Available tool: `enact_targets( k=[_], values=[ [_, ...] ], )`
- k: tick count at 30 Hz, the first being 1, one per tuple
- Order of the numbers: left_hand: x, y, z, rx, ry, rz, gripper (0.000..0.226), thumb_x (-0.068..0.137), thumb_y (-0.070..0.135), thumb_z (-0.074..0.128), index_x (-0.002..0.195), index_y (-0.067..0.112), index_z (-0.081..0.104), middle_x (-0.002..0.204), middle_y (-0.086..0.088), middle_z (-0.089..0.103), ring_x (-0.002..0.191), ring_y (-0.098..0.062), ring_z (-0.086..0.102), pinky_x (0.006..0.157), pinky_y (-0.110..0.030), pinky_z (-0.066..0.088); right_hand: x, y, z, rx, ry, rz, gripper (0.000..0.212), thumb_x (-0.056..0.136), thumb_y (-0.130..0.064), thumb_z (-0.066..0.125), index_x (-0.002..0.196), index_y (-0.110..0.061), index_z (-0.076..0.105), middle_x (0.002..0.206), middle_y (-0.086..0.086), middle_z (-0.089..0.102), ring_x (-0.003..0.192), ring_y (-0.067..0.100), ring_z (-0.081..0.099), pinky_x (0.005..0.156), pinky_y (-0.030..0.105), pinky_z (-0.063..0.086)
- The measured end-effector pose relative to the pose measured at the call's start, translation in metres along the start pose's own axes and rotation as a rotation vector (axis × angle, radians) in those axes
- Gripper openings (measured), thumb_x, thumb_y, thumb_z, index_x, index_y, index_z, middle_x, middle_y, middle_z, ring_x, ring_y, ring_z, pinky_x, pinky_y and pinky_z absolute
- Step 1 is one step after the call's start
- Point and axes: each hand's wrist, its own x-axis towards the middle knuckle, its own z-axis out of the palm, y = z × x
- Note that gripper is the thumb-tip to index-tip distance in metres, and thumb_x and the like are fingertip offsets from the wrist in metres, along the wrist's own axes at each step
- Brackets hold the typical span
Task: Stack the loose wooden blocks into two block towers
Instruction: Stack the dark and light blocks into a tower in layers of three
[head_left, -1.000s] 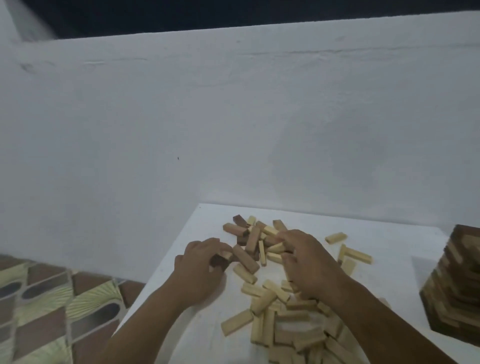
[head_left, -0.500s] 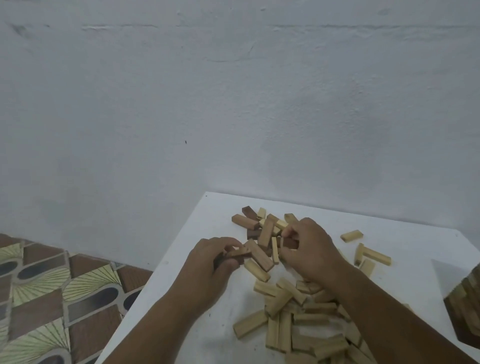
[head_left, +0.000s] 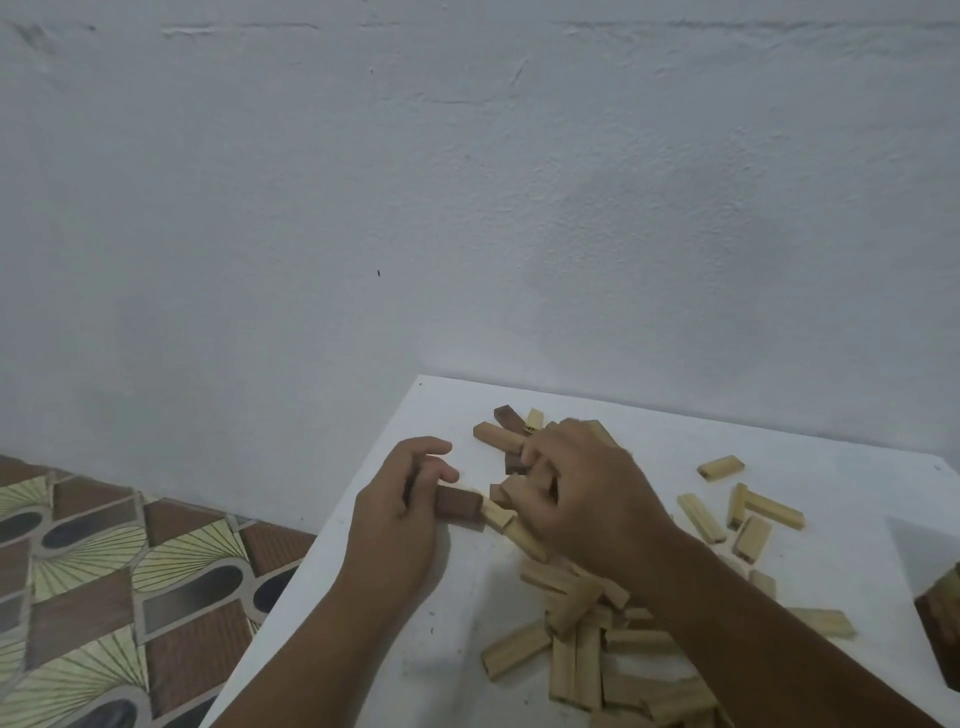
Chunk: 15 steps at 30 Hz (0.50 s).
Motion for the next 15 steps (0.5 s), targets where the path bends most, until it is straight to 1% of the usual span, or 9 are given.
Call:
enact_targets(
  k=[2, 4, 5, 6, 8, 9, 11, 13, 15],
  values=[
    [0.0, 0.003, 0.0, -0.053, 0.042, -0.015, 0.031, 0.102, 0.006, 0.036, 0.103, 0.023, 0.062, 0.078, 0.002, 0.071, 0.081, -0.021, 0.072, 0.089, -0.036, 0.051, 0.0, -0.004, 0.006, -0.147, -0.095, -0.056, 0.022, 0.081, -0.044, 0.056, 0.1, -0.033, 0.061, 0.1, -0.022, 0.053, 0.091, -0.002, 0.044, 0.095, 0.034, 0.039],
    [-0.001, 0.006, 0.002, -0.093, 0.084, -0.059, 0.034, 0.103, -0.001, 0.032, 0.101, 0.016, 0.062, 0.069, 0.01, 0.065, 0.071, -0.008, 0.069, 0.078, -0.02, 0.051, 0.002, -0.003, 0.01, -0.275, -0.215, -0.047, 0.029, 0.087, -0.047, 0.054, 0.103, -0.025, 0.064, 0.101, -0.013, 0.052, 0.101, 0.007, 0.044, 0.089, 0.033, 0.042],
    [-0.002, 0.007, 0.002, -0.12, 0.098, -0.082, 0.035, 0.103, -0.002, 0.031, 0.1, 0.014, 0.063, 0.064, 0.011, 0.063, 0.067, -0.005, 0.066, 0.073, -0.017, 0.049, 0.003, -0.001, 0.012, -0.283, -0.249, -0.03, 0.028, 0.088, -0.045, 0.054, 0.104, -0.023, 0.064, 0.099, -0.011, 0.049, 0.102, 0.009, 0.045, 0.086, 0.033, 0.044],
    [-0.002, 0.006, 0.003, -0.125, 0.112, -0.1, 0.035, 0.102, 0.0, 0.033, 0.098, 0.017, 0.064, 0.064, 0.012, 0.061, 0.068, -0.006, 0.064, 0.074, -0.021, 0.049, 0.004, 0.001, 0.013, -0.237, -0.255, 0.002, 0.026, 0.088, -0.043, 0.057, 0.104, -0.023, 0.064, 0.099, -0.011, 0.047, 0.098, 0.01, 0.047, 0.082, 0.031, 0.045],
    [-0.001, 0.003, 0.003, -0.117, 0.119, -0.14, 0.03, 0.101, 0.009, 0.041, 0.094, 0.024, 0.067, 0.068, 0.011, 0.06, 0.075, -0.017, 0.061, 0.078, -0.035, 0.047, 0.004, 0.003, 0.016, -0.099, -0.22, 0.09, 0.024, 0.082, -0.037, 0.067, 0.104, -0.027, 0.06, 0.1, -0.011, 0.046, 0.088, 0.01, 0.052, 0.074, 0.028, 0.047],
    [-0.001, 0.004, 0.004, -0.133, 0.11, -0.159, 0.024, 0.1, 0.015, 0.047, 0.092, 0.024, 0.068, 0.07, 0.01, 0.061, 0.075, -0.017, 0.061, 0.076, -0.035, 0.047, 0.004, 0.004, 0.017, -0.053, -0.206, 0.116, 0.025, 0.08, -0.036, 0.069, 0.102, -0.03, 0.058, 0.1, -0.012, 0.048, 0.085, 0.008, 0.053, 0.073, 0.027, 0.048],
    [-0.002, 0.007, 0.003, -0.159, 0.075, -0.172, 0.009, 0.092, 0.027, 0.063, 0.087, 0.024, 0.069, 0.074, 0.004, 0.062, 0.072, -0.011, 0.061, 0.072, -0.029, 0.045, 0.002, 0.004, 0.016, -0.032, -0.178, 0.126, 0.022, 0.08, -0.039, 0.067, 0.097, -0.034, 0.054, 0.094, -0.015, 0.055, 0.081, 0.006, 0.055, 0.071, 0.029, 0.05],
    [-0.004, 0.009, 0.001, -0.021, 0.022, -0.141, 0.02, 0.074, 0.045, 0.073, 0.088, 0.03, 0.07, 0.083, 0.005, 0.061, 0.075, -0.005, 0.058, 0.071, -0.021, 0.042, 0.002, 0.002, 0.01, 0.017, -0.1, 0.141, 0.011, 0.082, -0.039, 0.059, 0.089, -0.033, 0.053, 0.08, -0.013, 0.058, 0.071, 0.005, 0.056, 0.065, 0.03, 0.052],
    [-0.005, 0.009, 0.001, 0.054, -0.005, -0.126, 0.032, 0.063, 0.045, 0.085, 0.089, 0.034, 0.071, 0.092, 0.008, 0.059, 0.082, 0.001, 0.058, 0.069, -0.011, 0.041, 0.006, 0.001, 0.003, 0.093, -0.022, 0.192, 0.004, 0.082, -0.032, 0.055, 0.083, -0.029, 0.052, 0.071, -0.011, 0.055, 0.067, 0.007, 0.054, 0.06, 0.03, 0.049]
  ],
)
